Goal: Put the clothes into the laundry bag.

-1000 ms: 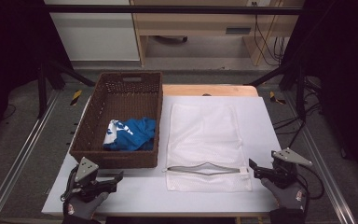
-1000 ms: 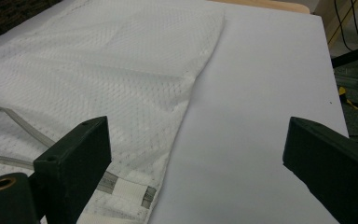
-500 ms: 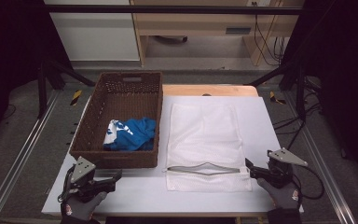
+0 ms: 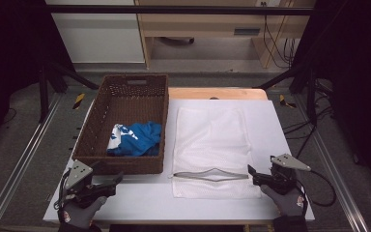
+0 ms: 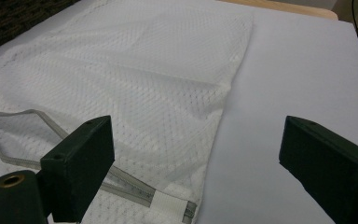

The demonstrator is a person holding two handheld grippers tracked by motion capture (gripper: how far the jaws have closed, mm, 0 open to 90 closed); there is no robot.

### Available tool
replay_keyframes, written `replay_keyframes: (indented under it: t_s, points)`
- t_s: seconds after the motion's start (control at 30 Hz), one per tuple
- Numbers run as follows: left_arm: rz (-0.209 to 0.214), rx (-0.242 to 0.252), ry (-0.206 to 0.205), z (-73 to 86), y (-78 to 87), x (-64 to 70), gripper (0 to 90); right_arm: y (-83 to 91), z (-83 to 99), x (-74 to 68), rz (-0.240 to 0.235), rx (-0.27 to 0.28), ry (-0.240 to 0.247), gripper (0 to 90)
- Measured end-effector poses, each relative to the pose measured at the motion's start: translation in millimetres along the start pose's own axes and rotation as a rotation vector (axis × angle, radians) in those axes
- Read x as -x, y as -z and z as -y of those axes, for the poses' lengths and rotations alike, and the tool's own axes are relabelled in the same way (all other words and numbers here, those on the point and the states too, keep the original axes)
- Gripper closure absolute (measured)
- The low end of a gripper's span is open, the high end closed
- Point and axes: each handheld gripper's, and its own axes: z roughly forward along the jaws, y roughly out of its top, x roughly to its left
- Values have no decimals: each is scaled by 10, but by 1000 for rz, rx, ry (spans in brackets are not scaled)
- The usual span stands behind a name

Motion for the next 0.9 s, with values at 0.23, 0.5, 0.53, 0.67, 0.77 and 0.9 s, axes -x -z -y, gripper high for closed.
replay_keyframes:
  t_s: [0.23, 0.5, 0.53, 0.67, 0.77, 0.9]
  points:
    - [-7, 19, -7, -112, 23, 0, 96, 19, -6, 12, 7, 10, -1, 104]
    - [-15, 41, -19, -240, 34, 3, 95, 20, 2, 27, 19, 14, -1, 99]
    - [-16, 46, -19, -257, 34, 3, 95, 20, 3, 28, 21, 14, 0, 99]
    - [-16, 53, -26, -338, 25, 5, 95, 22, 3, 30, 23, 16, 2, 99]
    - [-17, 51, -31, -398, 9, 2, 95, 26, 1, 34, 24, 18, 2, 99]
    - [-17, 46, -37, -453, -29, 3, 95, 31, 3, 38, 27, 19, 2, 97]
